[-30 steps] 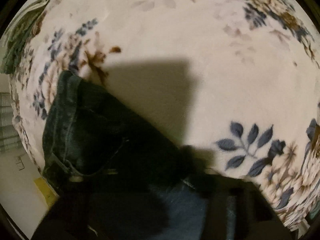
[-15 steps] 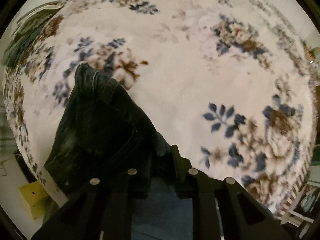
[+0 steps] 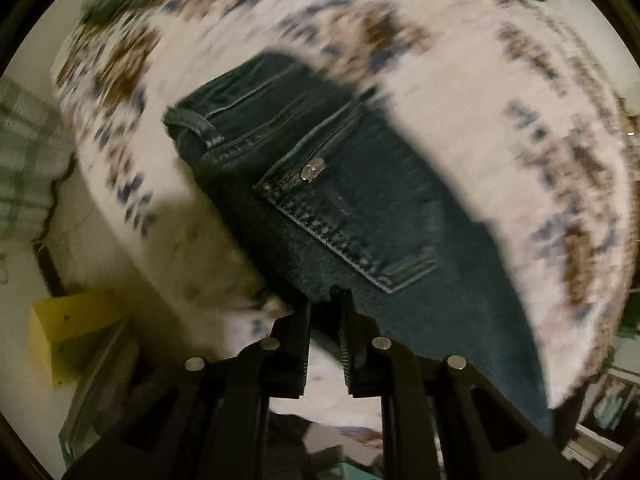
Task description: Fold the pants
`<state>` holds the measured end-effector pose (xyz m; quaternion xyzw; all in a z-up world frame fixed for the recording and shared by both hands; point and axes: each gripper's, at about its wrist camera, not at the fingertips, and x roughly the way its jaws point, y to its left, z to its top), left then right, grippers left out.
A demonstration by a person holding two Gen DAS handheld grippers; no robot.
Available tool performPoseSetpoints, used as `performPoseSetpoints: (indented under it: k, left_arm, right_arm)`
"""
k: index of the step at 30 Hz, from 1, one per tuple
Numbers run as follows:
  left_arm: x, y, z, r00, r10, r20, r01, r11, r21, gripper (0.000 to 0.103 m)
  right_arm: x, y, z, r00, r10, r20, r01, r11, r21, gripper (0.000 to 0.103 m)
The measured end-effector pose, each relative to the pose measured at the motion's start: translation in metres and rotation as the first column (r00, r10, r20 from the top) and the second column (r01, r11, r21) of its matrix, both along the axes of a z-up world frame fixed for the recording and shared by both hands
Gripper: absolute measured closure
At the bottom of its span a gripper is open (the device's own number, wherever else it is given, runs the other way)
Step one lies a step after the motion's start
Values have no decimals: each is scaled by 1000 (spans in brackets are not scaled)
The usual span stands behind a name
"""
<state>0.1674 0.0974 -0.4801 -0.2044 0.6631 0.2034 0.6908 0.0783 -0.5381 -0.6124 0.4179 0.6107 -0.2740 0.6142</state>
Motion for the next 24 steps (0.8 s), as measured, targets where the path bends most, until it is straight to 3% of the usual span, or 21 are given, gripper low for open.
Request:
performPoseSetpoints:
  k: [4, 6, 8, 10, 11, 13, 17, 20, 24]
  left_arm:
    - [-14, 7, -58, 999, 18, -37, -17, 999, 29, 92]
    - [-12, 8, -66, 1000, 20, -12, -20, 1000, 5, 91]
    - [-9, 4, -60, 999, 8, 49, -7, 1000, -18, 91]
    - [-8, -3, -47, 994, -27, 102, 29, 999, -16, 90]
    - [-9, -7, -40, 993, -45, 113, 47, 999, -10, 88]
    - [-13, -13, -27, 990, -66, 127, 66, 998, 1, 76]
    - [-24, -29, -5, 988, -89, 128, 86, 996, 27, 35]
    - [-25, -55, -2, 977, -167, 134, 158, 985, 74, 33]
    - [-17, -112, -12, 941, -317, 114, 304, 945, 121, 33]
  right_arm:
    - [-19, 10, -41, 999, 31, -30, -31, 999, -10, 95]
    - [-21, 10, -60, 998, 53, -43, -54, 999, -9, 93]
    - [-24, 8, -71, 996, 64, -60, -64, 998, 11, 78]
    - [-24, 7, -69, 995, 79, -54, -79, 997, 0, 41]
    - [-26, 6, -63, 996, 88, -35, -89, 996, -15, 38]
    - [-26, 4, -49, 994, 109, -26, -110, 992, -60, 37]
    - [-13, -9, -16, 991, 137, 11, -132, 973, -189, 32]
    - [27, -21, -10, 982, 190, 8, -179, 940, -292, 30]
    - [82, -36, -28, 970, 242, -23, -234, 907, -350, 30]
